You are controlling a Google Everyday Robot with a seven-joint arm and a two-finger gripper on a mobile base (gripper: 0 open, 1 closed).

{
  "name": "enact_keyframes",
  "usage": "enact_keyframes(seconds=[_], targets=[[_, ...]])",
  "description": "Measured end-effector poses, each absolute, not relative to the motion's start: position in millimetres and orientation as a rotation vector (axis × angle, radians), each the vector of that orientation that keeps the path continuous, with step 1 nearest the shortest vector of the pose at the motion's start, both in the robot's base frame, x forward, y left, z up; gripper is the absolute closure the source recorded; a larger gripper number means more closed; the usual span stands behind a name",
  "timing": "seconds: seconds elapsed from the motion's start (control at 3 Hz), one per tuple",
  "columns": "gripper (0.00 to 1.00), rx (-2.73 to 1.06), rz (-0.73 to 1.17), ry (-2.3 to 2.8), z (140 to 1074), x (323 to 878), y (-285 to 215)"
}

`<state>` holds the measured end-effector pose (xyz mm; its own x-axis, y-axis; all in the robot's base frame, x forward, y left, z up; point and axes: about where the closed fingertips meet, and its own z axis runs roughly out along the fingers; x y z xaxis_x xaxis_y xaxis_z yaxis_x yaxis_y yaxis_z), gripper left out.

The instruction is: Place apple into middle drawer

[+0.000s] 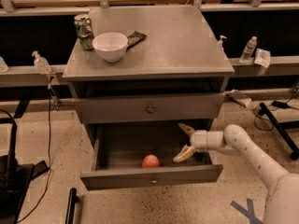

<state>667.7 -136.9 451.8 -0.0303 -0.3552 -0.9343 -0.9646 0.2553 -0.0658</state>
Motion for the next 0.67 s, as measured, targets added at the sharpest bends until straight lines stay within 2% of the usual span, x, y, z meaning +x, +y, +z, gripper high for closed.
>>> enact_keyframes(seconds=[0.33, 0.67], targets=[[0.0, -1.219, 0.872, 1.584, 465.2, 652.3, -156.2], [0.0, -1.219, 0.884, 1.582, 465.8, 649.9, -155.5]])
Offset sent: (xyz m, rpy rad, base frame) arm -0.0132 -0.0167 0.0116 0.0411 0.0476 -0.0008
